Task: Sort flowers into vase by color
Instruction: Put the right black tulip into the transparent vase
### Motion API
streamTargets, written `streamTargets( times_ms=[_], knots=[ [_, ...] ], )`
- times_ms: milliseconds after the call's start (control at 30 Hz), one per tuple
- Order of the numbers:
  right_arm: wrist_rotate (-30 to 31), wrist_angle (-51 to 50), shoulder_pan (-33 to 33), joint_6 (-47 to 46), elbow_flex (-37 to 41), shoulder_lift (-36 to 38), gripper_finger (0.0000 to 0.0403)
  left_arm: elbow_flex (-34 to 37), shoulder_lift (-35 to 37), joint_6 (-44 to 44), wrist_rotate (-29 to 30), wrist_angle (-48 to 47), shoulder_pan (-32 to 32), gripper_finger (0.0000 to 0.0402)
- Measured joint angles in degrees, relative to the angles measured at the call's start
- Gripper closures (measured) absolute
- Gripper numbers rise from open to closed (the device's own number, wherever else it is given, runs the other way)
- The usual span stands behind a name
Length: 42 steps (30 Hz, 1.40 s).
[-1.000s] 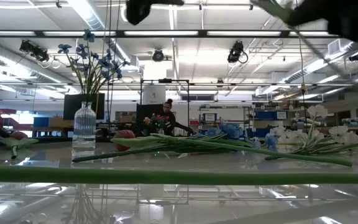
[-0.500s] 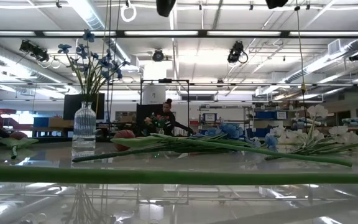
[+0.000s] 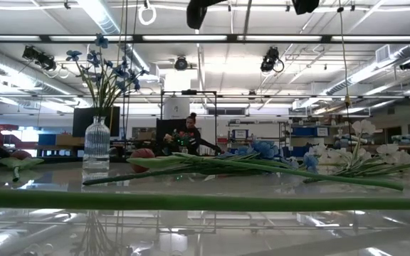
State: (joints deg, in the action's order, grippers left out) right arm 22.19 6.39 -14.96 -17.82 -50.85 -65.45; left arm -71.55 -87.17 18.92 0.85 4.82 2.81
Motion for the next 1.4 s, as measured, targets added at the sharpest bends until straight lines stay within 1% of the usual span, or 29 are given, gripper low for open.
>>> streamTargets(
  times_ms=[67,233,367,467,567,733,867,1067,1200,1300,1400],
  knots=[
    [-0.6,-0.2,0.4,-0.1,0.0,0.0,0.0393,0.0,-0.9,0.2,-1.7,1.2,0.0,0.0258],
    [-1.0,-0.4,0.8,-0.2,0.0,0.0,0.0392,0.0,-0.9,0.8,-1.9,0.7,0.1,0.0270],
    [0.7,0.5,0.8,-0.2,0.0,0.0,0.0392,0.0,-0.5,-0.4,-1.8,0.3,0.1,0.0275],
    [2.4,2.2,1.4,0.3,-0.1,0.4,0.0392,0.0,-0.5,-0.2,-2.9,-1.7,-0.1,0.0275],
    [2.4,1.8,1.8,0.3,-0.1,0.9,0.0392,0.0,-0.7,-0.2,-3.1,-2.1,-0.2,0.0272],
    [1.0,1.0,2.4,0.5,-0.1,0.9,0.0392,0.0,-0.6,0.0,-2.6,-1.2,-0.9,0.0254],
    [0.3,0.9,2.7,0.2,-0.1,0.9,0.0391,0.0,-0.6,0.0,-3.5,1.4,-1.4,0.0255],
    [-0.3,1.1,2.8,0.2,-0.1,0.9,0.0391,0.0,-0.6,0.0,-4.5,3.9,-1.8,0.0295],
    [-0.5,1.5,2.7,0.2,-0.1,0.9,0.0391,0.0,-1.4,0.0,-7.8,4.4,-1.8,0.0328],
    [-0.8,1.9,2.7,0.0,-0.1,0.9,0.0391,0.0,-1.5,-0.1,-7.8,4.3,-1.7,0.0353],
    [-0.9,1.7,2.7,-1.5,-0.1,0.9,0.0389,0.0,-1.5,-0.3,-8.1,4.0,-2.4,0.0387]
  ],
)
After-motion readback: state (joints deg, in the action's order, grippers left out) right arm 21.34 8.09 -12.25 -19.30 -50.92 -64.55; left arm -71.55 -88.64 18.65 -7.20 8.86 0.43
